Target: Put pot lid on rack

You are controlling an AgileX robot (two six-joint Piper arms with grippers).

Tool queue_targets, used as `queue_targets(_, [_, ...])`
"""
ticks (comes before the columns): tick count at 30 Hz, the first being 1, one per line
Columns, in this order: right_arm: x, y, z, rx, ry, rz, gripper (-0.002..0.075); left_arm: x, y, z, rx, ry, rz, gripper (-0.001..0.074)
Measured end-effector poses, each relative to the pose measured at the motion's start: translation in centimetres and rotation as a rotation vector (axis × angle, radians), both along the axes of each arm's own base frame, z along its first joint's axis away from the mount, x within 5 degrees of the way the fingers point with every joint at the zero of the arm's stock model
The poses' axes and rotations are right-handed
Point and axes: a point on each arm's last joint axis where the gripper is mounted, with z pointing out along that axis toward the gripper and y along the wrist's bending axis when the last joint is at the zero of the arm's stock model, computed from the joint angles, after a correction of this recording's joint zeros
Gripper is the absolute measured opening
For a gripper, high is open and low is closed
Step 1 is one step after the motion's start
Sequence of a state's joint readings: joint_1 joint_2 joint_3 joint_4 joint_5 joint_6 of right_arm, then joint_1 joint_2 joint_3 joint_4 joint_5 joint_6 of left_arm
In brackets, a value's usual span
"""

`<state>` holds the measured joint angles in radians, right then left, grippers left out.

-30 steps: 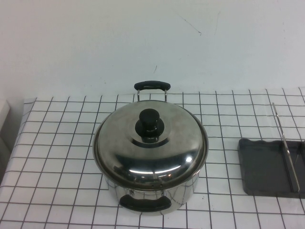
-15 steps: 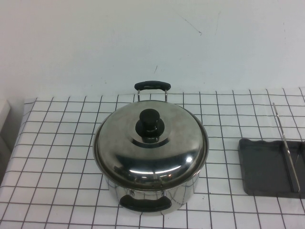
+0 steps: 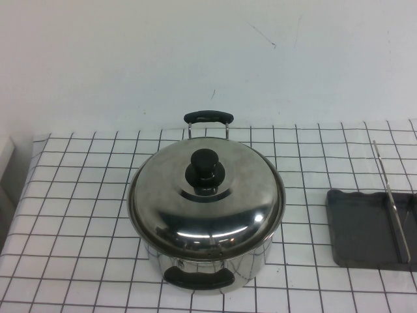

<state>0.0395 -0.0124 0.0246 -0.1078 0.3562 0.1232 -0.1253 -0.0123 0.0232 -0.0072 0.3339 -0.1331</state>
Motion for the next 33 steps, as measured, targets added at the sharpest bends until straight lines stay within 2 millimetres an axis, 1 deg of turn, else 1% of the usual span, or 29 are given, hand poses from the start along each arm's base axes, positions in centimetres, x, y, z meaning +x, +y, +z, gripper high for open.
queue_targets(21, [0.0, 0.0, 0.0, 0.0, 0.0, 0.0, -0.0003, 0.0, 0.0, 0.0, -0.01, 0.001, 0.0, -0.0003])
queue_targets(22, [0.0, 0.0, 0.0, 0.0, 0.0, 0.0, -0.0003, 0.0, -0.1, 0.1, -0.037, -0.002, 0.0, -0.0003])
queue_targets(23, [0.0, 0.0, 0.0, 0.0, 0.0, 0.0, -0.0003, 0.0, -0.2, 0.2, -0.102, -0.004, 0.002, -0.0003])
queue_targets(25, [0.0, 0.0, 0.0, 0.0, 0.0, 0.0, -0.0003, 0.0, -0.7, 0.4, -0.325, -0.002, 0.009, -0.0004])
queue_targets(27, [0.0, 0.0, 0.0, 0.0, 0.0, 0.0, -0.0003, 0.0, -1.1, 0.9, -0.605, 0.002, 0.021, -0.0004])
queue_targets(29, [0.0, 0.0, 0.0, 0.0, 0.0, 0.0, -0.0003, 0.1, -1.3, 1.3, -0.785, 0.002, 0.028, -0.0003])
queue_targets(30, [0.0, 0.0, 0.0, 0.0, 0.0, 0.0, -0.0003, 0.1, -1.3, 1.5, -0.82, -0.008, 0.029, -0.0003])
queue_targets(33, [0.0, 0.0, 0.0, 0.0, 0.0, 0.0, -0.0003, 0.2, -1.1, 1.9, -0.816, -0.063, 0.033, -0.0004])
